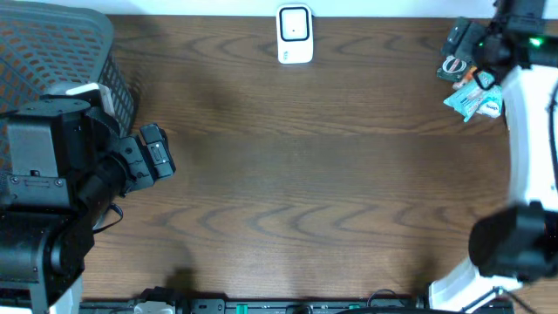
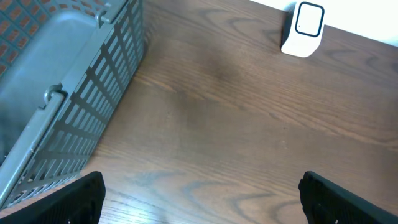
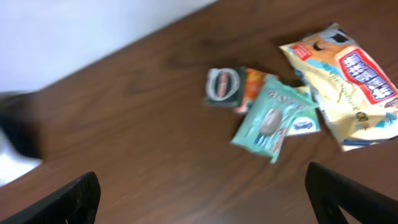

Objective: Scan the item barcode

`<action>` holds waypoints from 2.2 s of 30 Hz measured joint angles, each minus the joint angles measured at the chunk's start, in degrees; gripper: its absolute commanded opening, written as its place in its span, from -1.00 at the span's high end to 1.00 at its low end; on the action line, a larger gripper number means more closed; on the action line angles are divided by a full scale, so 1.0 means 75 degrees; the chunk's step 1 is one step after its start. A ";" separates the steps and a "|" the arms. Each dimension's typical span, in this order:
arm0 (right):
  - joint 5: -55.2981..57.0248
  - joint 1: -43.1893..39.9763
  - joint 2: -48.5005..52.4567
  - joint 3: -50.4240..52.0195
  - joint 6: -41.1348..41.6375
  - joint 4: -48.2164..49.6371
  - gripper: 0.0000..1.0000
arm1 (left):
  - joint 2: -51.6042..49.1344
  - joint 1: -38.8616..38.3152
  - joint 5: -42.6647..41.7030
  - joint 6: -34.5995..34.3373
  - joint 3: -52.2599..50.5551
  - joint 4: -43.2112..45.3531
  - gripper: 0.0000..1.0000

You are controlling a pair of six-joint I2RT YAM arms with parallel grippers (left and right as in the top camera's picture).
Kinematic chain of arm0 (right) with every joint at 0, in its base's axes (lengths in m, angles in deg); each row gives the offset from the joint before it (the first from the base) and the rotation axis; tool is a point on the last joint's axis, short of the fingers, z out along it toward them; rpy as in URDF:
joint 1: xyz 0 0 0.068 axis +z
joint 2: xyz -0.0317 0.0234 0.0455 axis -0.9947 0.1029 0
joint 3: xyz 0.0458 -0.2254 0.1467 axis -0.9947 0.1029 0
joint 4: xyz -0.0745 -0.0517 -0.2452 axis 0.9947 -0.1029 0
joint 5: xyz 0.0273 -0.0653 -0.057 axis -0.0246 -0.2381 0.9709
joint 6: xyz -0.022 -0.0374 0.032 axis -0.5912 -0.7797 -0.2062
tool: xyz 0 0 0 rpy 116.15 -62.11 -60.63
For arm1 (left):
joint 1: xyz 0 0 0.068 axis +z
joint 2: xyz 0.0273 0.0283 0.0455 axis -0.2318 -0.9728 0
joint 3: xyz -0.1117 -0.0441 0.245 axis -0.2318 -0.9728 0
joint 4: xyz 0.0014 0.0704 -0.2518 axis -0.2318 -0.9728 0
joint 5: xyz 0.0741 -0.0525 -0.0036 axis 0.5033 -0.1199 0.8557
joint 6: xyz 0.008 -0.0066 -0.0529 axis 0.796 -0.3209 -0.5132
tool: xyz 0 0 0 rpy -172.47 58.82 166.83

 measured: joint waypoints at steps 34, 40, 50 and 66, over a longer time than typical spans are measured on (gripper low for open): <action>-0.1352 0.0087 -0.7901 0.7344 0.0589 0.1431 -0.98 | 0.0000 0.0000 0.0000 0.0000 0.0000 -0.0003 -0.96; -0.1381 0.0221 -0.8457 0.7353 0.0592 0.0784 -0.99 | 0.0000 0.0000 0.0000 0.0000 0.0000 0.0003 -0.95; -0.1760 0.0417 -0.9527 0.7393 0.0595 -0.0592 -0.99 | 0.0000 0.0000 0.0000 0.0000 0.0000 -0.0003 -0.95; -0.2725 0.0641 -0.9573 0.7426 0.0720 -0.3238 -0.99 | 0.0000 0.0000 0.0000 0.0000 0.0000 0.0000 -0.95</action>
